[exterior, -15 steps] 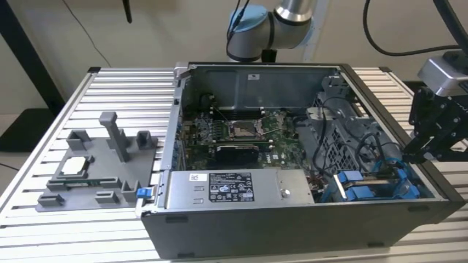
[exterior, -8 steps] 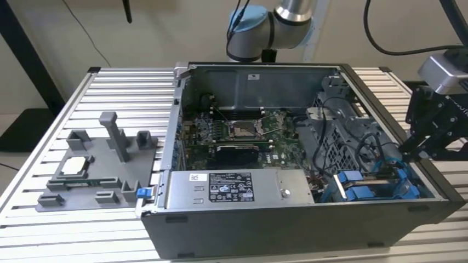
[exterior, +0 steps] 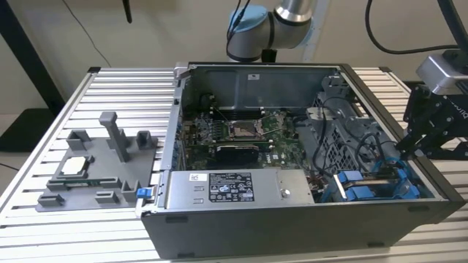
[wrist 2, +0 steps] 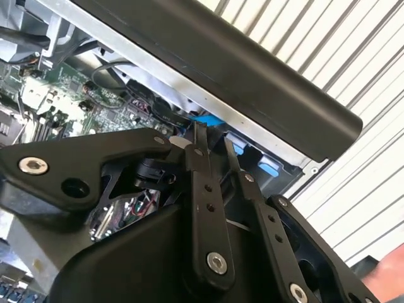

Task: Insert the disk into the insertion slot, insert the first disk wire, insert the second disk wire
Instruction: 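Insert the second disk wire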

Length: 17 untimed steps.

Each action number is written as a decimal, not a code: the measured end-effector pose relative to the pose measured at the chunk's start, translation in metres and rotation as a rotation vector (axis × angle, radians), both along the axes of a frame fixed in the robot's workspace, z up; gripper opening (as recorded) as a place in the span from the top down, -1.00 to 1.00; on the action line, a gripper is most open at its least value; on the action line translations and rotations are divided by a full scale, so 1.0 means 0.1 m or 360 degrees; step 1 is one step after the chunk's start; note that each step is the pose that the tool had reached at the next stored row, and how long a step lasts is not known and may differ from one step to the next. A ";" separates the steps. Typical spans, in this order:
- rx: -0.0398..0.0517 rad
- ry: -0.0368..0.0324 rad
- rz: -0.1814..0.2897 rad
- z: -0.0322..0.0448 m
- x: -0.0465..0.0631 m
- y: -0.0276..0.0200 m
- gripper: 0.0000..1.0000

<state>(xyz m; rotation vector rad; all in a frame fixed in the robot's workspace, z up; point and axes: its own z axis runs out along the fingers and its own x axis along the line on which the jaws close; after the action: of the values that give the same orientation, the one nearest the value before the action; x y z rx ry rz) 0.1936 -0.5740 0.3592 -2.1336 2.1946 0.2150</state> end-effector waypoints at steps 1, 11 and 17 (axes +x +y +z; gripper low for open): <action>0.0001 0.0003 -0.0007 -0.005 0.00 0.000 -1.00; 0.0009 0.0011 -0.0041 -0.028 0.00 0.000 1.00; 0.0012 0.0011 -0.0043 -0.028 0.00 0.000 1.00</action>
<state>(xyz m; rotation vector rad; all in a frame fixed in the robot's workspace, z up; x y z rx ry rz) 0.1936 -0.5740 0.3564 -2.1011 2.2213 0.2292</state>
